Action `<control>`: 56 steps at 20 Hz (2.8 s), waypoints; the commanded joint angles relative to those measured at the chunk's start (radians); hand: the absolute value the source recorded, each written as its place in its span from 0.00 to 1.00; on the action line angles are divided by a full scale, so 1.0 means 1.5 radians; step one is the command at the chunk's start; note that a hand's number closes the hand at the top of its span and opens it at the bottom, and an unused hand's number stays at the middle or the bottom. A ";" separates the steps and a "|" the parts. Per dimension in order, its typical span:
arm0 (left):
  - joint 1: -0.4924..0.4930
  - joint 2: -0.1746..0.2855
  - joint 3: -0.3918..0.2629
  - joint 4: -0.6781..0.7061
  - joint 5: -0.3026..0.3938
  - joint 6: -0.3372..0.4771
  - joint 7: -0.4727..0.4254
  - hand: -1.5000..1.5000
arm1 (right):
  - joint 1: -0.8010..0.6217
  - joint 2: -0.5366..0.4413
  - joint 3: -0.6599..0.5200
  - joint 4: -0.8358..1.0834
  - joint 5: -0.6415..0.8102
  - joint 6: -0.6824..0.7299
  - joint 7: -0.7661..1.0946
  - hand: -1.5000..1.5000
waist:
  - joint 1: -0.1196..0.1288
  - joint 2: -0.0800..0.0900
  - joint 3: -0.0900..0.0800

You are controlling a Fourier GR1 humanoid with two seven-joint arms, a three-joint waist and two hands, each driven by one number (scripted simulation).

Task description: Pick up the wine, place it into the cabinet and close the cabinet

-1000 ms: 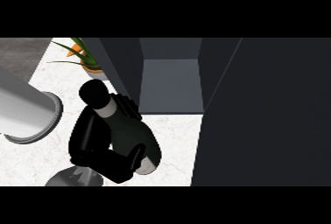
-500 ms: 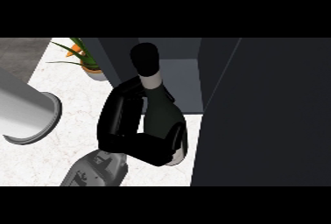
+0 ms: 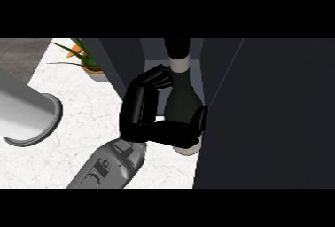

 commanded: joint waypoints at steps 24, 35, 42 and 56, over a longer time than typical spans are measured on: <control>0.003 0.008 -0.005 0.249 0.091 0.003 -0.230 1.00 | 0.025 0.027 0.025 -0.047 -0.001 0.003 0.006 0.00 | 0.003 0.000 0.000; -0.068 0.000 0.029 0.384 0.156 0.040 -0.333 1.00 | -0.005 0.006 -0.034 -0.025 -0.064 0.019 0.012 0.00 | -0.002 0.002 0.000; -0.104 0.001 0.118 0.448 0.120 -0.027 -0.335 1.00 | -0.014 0.013 -0.008 -0.063 -0.046 0.007 0.063 0.00 | 0.001 0.001 0.000; -0.240 0.000 0.180 0.661 0.146 -0.079 -0.359 1.00 | 0.003 0.040 0.026 -0.052 -0.024 0.001 0.034 0.00 | -0.007 0.003 0.000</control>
